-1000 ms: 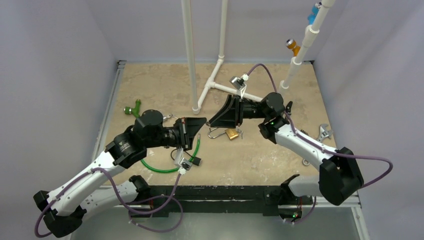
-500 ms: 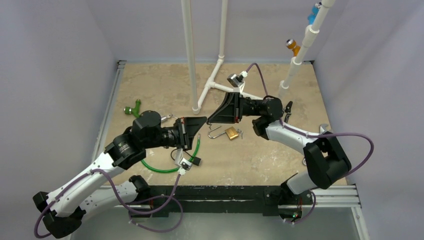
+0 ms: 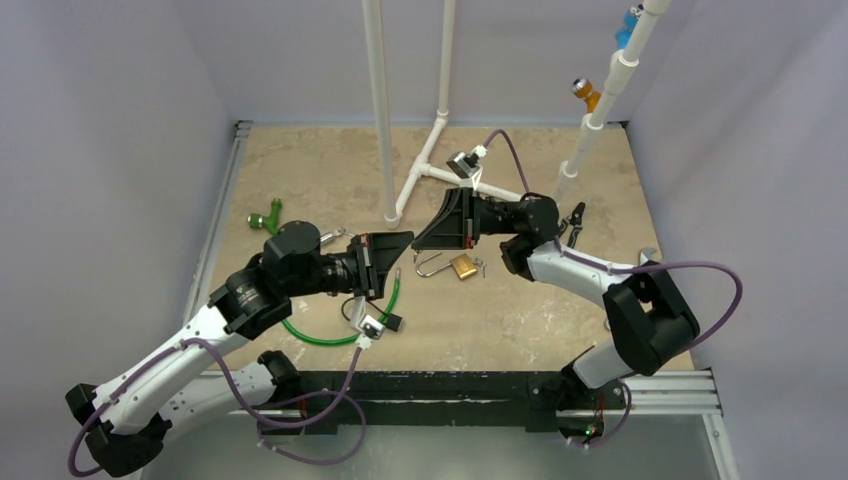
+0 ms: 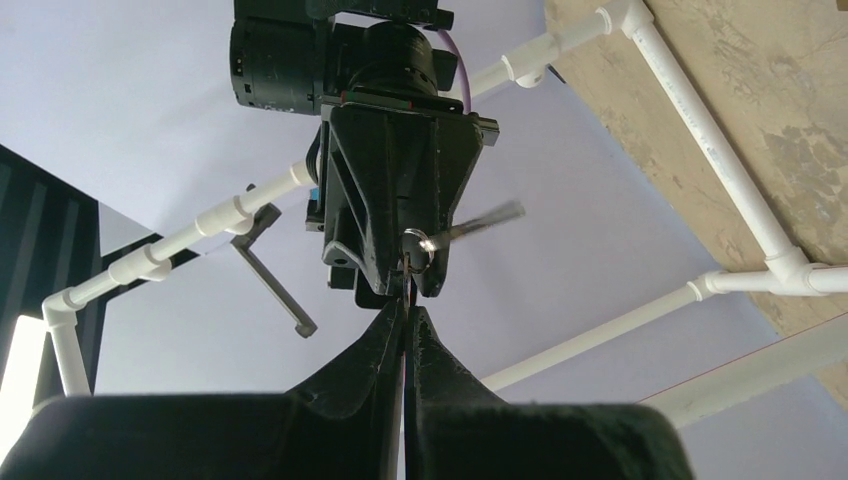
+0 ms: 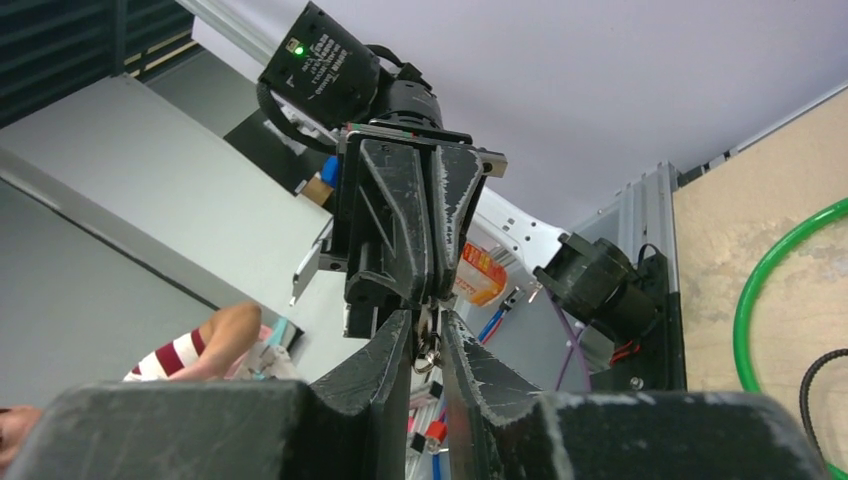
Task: Unlock with the key
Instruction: Pick up the key from the center of the board, then pick up the lock from the center of the board.
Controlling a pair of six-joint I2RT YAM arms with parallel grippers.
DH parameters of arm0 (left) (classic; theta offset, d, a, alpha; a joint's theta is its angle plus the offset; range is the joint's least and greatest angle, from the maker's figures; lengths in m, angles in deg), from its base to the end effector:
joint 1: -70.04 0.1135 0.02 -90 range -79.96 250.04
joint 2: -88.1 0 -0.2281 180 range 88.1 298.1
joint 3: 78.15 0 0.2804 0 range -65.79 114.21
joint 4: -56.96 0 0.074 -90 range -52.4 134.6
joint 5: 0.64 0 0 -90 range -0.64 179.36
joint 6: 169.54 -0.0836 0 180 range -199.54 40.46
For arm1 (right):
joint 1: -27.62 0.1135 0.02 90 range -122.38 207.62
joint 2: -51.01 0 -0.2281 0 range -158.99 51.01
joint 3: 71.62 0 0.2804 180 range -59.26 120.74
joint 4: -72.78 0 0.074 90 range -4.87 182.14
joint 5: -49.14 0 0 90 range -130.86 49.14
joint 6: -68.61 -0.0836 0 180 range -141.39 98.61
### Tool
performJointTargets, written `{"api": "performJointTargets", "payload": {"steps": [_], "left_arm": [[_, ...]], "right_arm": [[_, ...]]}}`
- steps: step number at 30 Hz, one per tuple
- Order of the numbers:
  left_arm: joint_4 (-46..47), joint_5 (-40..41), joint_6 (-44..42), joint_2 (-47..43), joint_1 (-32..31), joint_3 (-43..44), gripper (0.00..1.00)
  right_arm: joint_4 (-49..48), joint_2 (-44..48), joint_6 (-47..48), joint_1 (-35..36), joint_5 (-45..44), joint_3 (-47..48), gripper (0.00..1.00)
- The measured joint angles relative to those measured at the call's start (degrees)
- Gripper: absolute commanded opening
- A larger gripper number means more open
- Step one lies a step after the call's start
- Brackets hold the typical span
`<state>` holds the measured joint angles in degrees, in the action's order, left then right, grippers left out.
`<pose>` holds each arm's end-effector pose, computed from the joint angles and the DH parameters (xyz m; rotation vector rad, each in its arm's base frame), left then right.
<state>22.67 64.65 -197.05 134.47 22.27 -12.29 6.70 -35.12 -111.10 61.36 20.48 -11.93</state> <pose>0.1569 -0.2248 0.3339 1.8287 -0.0707 0.4702 0.2449 0.2518 0.2890 -0.6675 1.5273 2.2305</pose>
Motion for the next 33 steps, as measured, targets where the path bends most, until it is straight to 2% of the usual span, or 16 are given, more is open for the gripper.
{"api": "performJointTargets", "payload": {"steps": [1, 2, 13, 16, 17, 18, 19, 21, 23, 24, 25, 33], "left_arm": [[-0.02, 0.0, 0.0, 0.0, 0.0, -0.02, 0.0], [-0.02, 0.02, 0.0, 0.0, 0.0, -0.11, 0.0], [1.46, 0.72, 0.0, -0.44, 0.04, -1.31, 0.0], [4.15, 0.72, 0.0, -0.7, -0.11, -2.32, 0.02], [5.27, 0.72, 0.0, -0.68, -0.28, -2.69, 0.21], [6.49, 0.66, 0.0, -0.68, -0.42, -3.08, 0.44], [7.65, 0.55, 0.0, -0.7, -0.52, -3.45, 0.57], [9.03, 1.31, 0.0, -0.87, -0.5, -4.55, 0.66], [9.9, 1.88, 0.0, -0.92, -0.17, -5.77, 0.86], [10.43, 2.32, 0.0, -0.92, -0.2, -6.16, 0.9], [10.56, 2.49, 0.0, -0.94, -0.22, -6.27, 0.98], [4.94, 7.89, 0.59, -3.76, -0.15, -5.7, 1.0]], "right_arm": [[0.68, 0.02, 0.28, 0.09, -0.02, 0.0, 0.03], [1.38, 0.02, 0.68, 0.17, -0.02, 0.0, 0.0], [8.87, 2.62, 3.45, 0.22, -0.37, 0.0, 0.0], [14.16, 6.03, 6.51, -0.04, -1.79, -0.42, 0.0], [16.85, 7.65, 8.07, -0.15, -2.45, -0.61, 0.0], [19.89, 9.35, 9.94, -0.24, -3.13, -0.66, 0.0], [22.4, 10.69, 11.65, -0.28, -3.69, -0.66, 0.0], [28.96, 14.25, 16.11, -0.37, -4.55, -0.44, 0.0], [35.54, 17.07, 20.9, -0.39, -5.14, 0.72, 0.0], [39.08, 18.34, 23.47, -0.42, -5.42, 1.4, 0.0], [42.03, 19.3, 25.86, -0.44, -5.73, 1.99, 0.0], [65.75, 23.91, 44.41, -0.37, -9.7, 3.87, 0.0]]}}
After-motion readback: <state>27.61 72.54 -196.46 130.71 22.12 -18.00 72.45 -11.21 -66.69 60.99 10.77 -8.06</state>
